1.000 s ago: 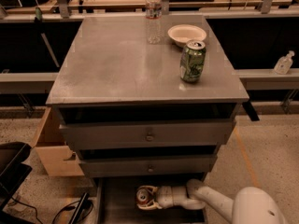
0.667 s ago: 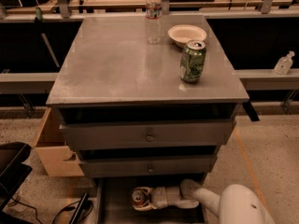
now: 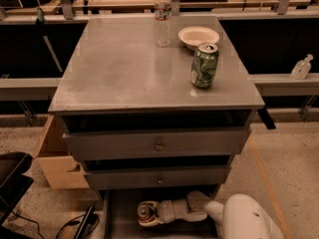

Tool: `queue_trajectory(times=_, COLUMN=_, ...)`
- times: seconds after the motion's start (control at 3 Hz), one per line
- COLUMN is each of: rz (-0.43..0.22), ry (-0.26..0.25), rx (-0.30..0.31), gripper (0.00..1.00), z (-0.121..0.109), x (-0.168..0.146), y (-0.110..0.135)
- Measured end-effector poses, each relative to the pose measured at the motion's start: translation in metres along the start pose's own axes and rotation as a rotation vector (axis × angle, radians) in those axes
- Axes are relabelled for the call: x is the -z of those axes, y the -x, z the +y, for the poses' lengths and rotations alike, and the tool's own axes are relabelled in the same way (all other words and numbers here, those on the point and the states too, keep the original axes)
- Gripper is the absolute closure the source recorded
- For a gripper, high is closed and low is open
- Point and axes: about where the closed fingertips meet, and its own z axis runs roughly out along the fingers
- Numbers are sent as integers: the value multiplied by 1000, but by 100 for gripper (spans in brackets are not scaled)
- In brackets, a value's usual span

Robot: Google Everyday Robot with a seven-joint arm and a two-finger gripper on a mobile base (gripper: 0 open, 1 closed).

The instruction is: Place coke can into bottom drawer

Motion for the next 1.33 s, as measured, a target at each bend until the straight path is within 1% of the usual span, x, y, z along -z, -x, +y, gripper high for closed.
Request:
queue_trajectory(times=0.67, rz=-5, ry=6, rx=-3, gripper=36, z=2, x=-4, y=0)
queue_trajectory(times=1.0, rz=-7, ry=9, rx=-4, gripper=12, z=3, x=-7, y=1)
queue_trajectory(times=1.33, rz=-10, ry=12, rx=-6, gripper=0, z=4, x=-9, y=1)
